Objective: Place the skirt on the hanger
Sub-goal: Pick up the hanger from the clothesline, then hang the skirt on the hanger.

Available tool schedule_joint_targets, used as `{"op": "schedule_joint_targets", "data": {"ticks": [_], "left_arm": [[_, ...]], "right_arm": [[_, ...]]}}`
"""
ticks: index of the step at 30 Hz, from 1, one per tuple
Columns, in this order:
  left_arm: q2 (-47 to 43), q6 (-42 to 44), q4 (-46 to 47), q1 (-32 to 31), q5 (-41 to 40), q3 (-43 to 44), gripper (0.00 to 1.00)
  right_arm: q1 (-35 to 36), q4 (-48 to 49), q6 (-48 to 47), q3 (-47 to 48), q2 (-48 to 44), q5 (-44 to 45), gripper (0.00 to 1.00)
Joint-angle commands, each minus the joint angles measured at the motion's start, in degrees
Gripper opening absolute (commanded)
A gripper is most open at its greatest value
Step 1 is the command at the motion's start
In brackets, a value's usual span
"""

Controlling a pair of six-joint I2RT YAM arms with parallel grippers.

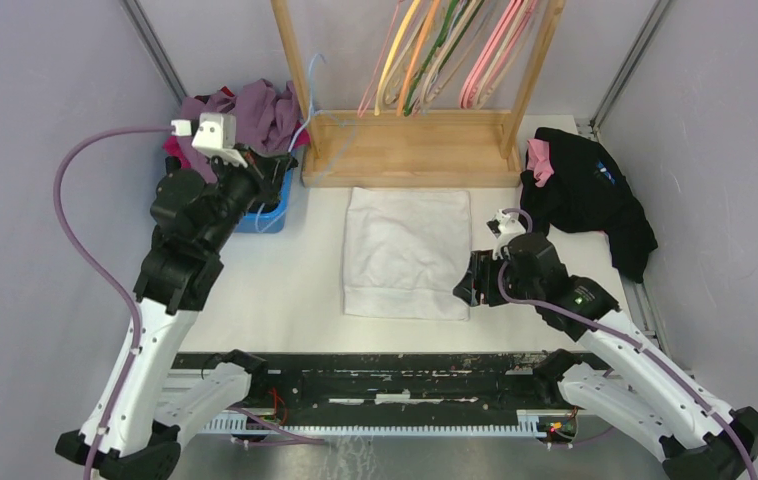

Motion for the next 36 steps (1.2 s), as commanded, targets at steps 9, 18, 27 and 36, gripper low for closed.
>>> {"op": "schedule_joint_targets", "data": {"ticks": [9, 18, 27, 36], "left_arm": [[-13.50, -16.06, -3.79, -0.03, 22.50, -17.21, 0.05], [-17.21, -33.34, 22.31, -0.11, 39.60, -39.47, 0.06], [-10.82, -39.88, 50.67, -6.80, 37.38, -54.93, 0.08], [5.68, -38.45, 71.75, -23.57, 29.43, -58.93, 0.08]], "right_arm": [[0.14, -6.28, -5.98, 9.15, -0.62, -0.48, 0.61], [0.09, -12.11, -6.36, 13.42, -3.04, 3.64, 0.61], [0.08, -16.31, -6.73, 15.21, -5.40, 7.04, 0.62], [0.12, -16.98, -6.35, 13.87, -6.53, 7.69, 0.62]]}}
